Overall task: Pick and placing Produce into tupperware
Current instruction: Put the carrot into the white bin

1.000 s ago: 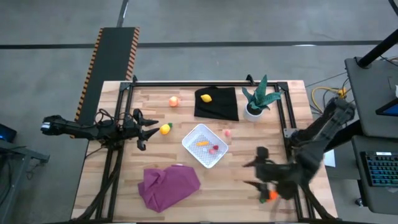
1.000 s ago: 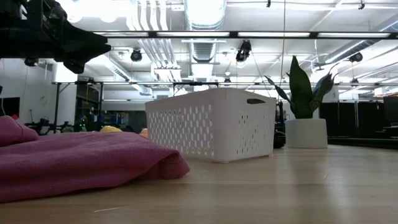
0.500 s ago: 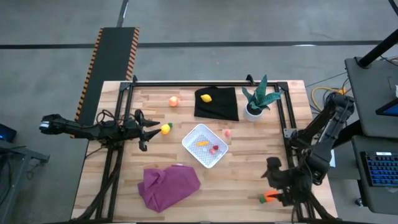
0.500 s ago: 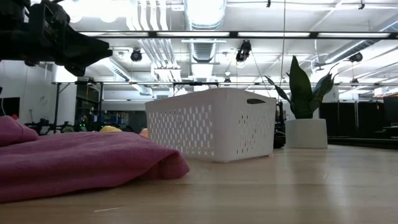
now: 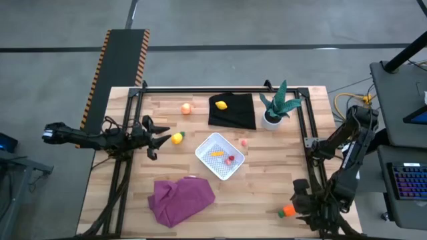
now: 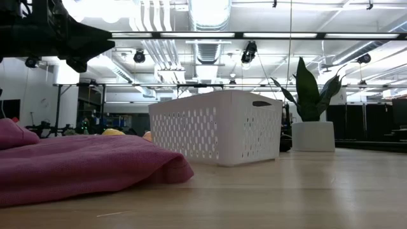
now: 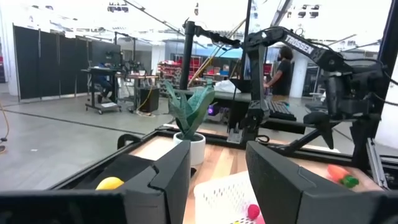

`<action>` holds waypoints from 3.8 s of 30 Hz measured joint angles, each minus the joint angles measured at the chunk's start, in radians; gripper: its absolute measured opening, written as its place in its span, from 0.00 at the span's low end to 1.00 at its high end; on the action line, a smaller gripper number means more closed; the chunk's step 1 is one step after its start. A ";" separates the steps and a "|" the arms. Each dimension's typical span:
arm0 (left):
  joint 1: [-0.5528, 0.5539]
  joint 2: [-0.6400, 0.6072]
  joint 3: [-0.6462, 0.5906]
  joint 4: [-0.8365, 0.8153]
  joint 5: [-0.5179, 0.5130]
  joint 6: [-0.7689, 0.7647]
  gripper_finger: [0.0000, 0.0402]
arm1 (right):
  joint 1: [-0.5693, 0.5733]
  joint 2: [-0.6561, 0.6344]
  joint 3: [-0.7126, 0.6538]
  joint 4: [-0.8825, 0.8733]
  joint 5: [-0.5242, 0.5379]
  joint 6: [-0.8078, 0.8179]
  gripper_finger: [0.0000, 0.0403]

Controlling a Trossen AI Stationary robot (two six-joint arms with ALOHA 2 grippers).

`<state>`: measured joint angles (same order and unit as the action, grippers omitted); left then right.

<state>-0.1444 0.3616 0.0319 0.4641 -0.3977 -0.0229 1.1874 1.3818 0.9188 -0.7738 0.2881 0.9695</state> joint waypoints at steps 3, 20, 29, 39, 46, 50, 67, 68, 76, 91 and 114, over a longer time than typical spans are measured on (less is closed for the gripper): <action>0.000 0.005 0.000 0.000 0.000 0.001 0.35 | 0.000 0.062 0.006 0.000 -0.009 -0.001 0.81; 0.000 -0.003 0.000 -0.001 0.000 0.004 0.35 | 0.000 0.307 0.058 0.004 -0.026 0.000 0.81; 0.000 -0.002 0.000 -0.001 0.000 0.003 0.35 | 0.000 0.357 0.056 0.005 -0.026 0.000 0.81; 0.000 0.002 0.000 -0.001 0.000 0.002 0.35 | -0.001 0.362 0.054 0.006 -0.025 0.000 0.80; 0.000 0.002 0.000 -0.001 0.000 0.003 0.35 | -0.001 0.362 0.053 0.007 -0.030 0.000 0.60; 0.000 0.003 0.000 -0.001 0.000 0.003 0.35 | -0.001 0.362 0.051 0.002 -0.031 -0.001 0.49; 0.000 0.002 0.000 -0.001 0.000 0.002 0.35 | -0.003 0.349 0.072 -0.017 0.025 -0.005 0.39; 0.000 0.003 0.000 -0.001 0.000 0.002 0.35 | -0.003 0.341 0.073 -0.016 0.058 -0.005 0.38; 0.000 0.002 0.000 0.000 0.000 0.000 0.35 | -0.012 0.260 0.073 -0.015 0.532 0.004 0.38; 0.000 0.002 0.000 0.000 0.000 0.003 0.35 | -0.303 0.218 0.065 0.003 0.842 -0.128 0.37; 0.000 0.002 0.001 -0.001 0.000 0.005 0.35 | -0.768 0.210 0.071 0.534 0.261 -0.794 0.37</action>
<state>-0.1443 0.3634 0.0326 0.4636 -0.3974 -0.0181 0.4191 1.5917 0.9894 -0.2394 0.5488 0.1752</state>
